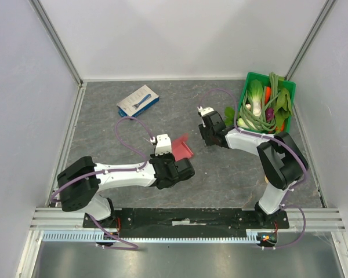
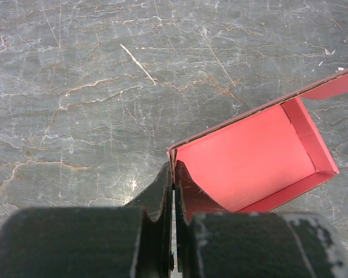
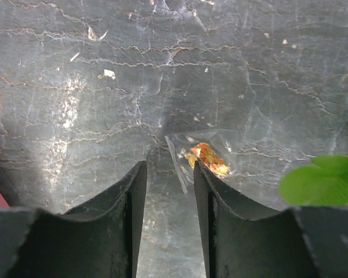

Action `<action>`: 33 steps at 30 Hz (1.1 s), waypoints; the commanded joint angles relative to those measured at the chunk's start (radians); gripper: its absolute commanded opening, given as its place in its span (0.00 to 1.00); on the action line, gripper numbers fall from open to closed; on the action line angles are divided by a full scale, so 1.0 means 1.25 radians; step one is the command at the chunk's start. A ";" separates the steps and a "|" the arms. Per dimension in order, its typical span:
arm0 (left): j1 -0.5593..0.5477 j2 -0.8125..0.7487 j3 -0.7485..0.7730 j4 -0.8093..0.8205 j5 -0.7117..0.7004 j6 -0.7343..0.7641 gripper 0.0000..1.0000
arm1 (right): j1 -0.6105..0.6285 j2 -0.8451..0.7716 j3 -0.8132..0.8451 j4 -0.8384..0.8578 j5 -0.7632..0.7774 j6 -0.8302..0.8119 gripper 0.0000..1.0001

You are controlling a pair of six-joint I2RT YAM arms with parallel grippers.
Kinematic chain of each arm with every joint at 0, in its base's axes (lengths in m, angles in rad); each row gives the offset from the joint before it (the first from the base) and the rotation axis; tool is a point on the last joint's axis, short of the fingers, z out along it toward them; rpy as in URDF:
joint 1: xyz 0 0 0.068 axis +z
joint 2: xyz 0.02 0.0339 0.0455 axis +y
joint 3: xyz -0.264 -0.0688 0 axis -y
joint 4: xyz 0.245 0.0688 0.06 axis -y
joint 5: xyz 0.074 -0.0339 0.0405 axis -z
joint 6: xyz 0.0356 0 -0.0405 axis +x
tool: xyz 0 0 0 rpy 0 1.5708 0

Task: Fold the paper box

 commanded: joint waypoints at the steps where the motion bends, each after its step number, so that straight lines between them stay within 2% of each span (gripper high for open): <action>1: 0.019 -0.026 -0.009 0.038 -0.027 0.025 0.02 | 0.004 0.035 0.034 0.051 0.006 -0.013 0.42; 4: 0.032 -0.047 -0.037 0.098 -0.005 0.058 0.02 | 0.007 0.046 0.028 0.062 0.012 -0.012 0.35; 7: 0.045 -0.079 -0.082 0.165 0.021 0.133 0.02 | 0.009 0.042 0.022 0.063 0.034 -0.005 0.18; 8: 0.047 -0.087 -0.090 0.205 0.026 0.147 0.02 | 0.010 0.034 0.020 0.057 0.058 -0.001 0.05; 9: 0.048 -0.093 -0.096 0.216 0.032 0.156 0.02 | 0.013 0.014 0.017 0.047 0.066 0.005 0.00; 13: 0.058 -0.115 -0.115 0.245 0.048 0.186 0.02 | 0.013 -0.094 -0.017 0.000 0.027 0.072 0.00; 17: 0.074 -0.134 -0.146 0.295 0.075 0.224 0.02 | 0.036 -0.232 -0.094 0.049 -0.153 0.174 0.00; 19: 0.083 -0.144 -0.174 0.369 0.096 0.281 0.02 | 0.073 -0.290 -0.132 0.107 -0.226 0.227 0.00; 20: 0.085 -0.149 -0.182 0.389 0.101 0.296 0.02 | 0.086 -0.302 -0.148 0.118 -0.243 0.278 0.00; 24: 0.100 -0.148 -0.189 0.419 0.112 0.331 0.02 | 0.175 -0.308 -0.156 0.204 -0.255 0.352 0.00; 28: 0.114 -0.150 -0.200 0.432 0.133 0.343 0.02 | 0.210 -0.257 -0.150 0.290 -0.232 0.352 0.00; 29: 0.116 -0.153 -0.205 0.444 0.137 0.350 0.02 | 0.213 -0.242 -0.139 0.295 -0.229 0.349 0.06; 31: 0.117 -0.158 -0.220 0.471 0.158 0.380 0.02 | 0.213 -0.208 -0.118 0.267 -0.248 0.310 0.25; 32: 0.118 -0.158 -0.223 0.483 0.162 0.388 0.02 | 0.213 -0.211 -0.103 0.236 -0.220 0.296 0.37; 33: 0.118 -0.160 -0.226 0.483 0.169 0.396 0.02 | 0.212 -0.245 -0.113 0.219 -0.207 0.284 0.45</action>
